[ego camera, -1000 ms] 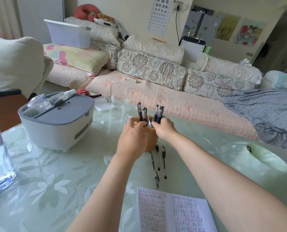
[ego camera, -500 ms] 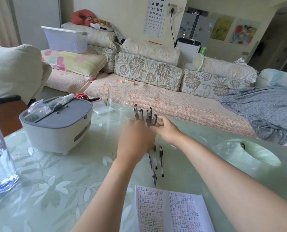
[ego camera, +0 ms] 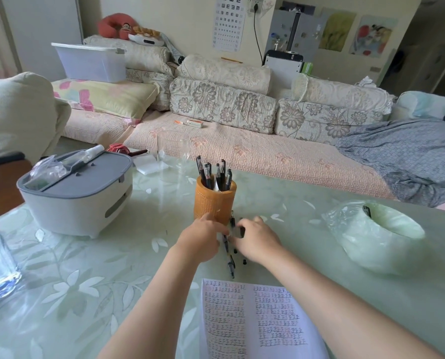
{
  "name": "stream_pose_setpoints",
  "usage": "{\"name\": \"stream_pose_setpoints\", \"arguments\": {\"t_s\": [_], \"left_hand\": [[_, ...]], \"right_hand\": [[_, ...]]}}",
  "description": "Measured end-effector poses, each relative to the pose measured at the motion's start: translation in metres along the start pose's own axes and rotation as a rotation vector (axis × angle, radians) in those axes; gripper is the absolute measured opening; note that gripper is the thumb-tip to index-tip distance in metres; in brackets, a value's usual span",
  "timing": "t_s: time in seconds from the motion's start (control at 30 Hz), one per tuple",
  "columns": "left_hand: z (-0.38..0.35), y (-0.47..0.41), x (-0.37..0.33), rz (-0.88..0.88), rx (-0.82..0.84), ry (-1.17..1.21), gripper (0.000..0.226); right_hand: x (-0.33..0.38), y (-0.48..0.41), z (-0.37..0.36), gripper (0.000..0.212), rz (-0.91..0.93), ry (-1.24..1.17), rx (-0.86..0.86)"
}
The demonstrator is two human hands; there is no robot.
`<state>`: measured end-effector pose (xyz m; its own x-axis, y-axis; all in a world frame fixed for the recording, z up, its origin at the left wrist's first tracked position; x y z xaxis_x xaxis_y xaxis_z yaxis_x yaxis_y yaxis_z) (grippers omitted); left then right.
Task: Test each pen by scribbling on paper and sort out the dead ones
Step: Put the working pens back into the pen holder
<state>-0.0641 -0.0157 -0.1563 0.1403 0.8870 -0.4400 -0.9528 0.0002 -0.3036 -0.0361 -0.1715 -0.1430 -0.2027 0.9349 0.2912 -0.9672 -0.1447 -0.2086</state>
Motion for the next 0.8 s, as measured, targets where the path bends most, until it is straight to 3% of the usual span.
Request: {"name": "stream_pose_setpoints", "arguments": {"t_s": [0.47,0.67,0.8], "left_hand": [[-0.007,0.003,-0.026,-0.244,-0.065,-0.042,0.027],[-0.003,0.006,-0.030,-0.300,-0.079,-0.022,0.016],[-0.001,0.007,-0.028,-0.291,-0.074,-0.045,0.014]], "right_hand": [[-0.049,0.017,0.023,0.058,0.064,0.103,0.125],[-0.051,0.018,0.018,0.029,0.114,0.078,0.069],[-0.049,0.015,0.017,0.022,0.132,0.167,0.166]]}}
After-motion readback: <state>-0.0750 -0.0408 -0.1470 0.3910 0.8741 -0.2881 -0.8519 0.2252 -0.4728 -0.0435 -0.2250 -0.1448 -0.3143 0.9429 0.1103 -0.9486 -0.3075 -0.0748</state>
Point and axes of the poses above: each hand's wrist, its own y-axis away from the middle knuckle, its own z-axis out of the back of the hand, x = y × z, the point moved 2 cm from there along -y, towards the middle knuckle, and after that the axes turned 14 degrees about -x, right-handed, at the moved point
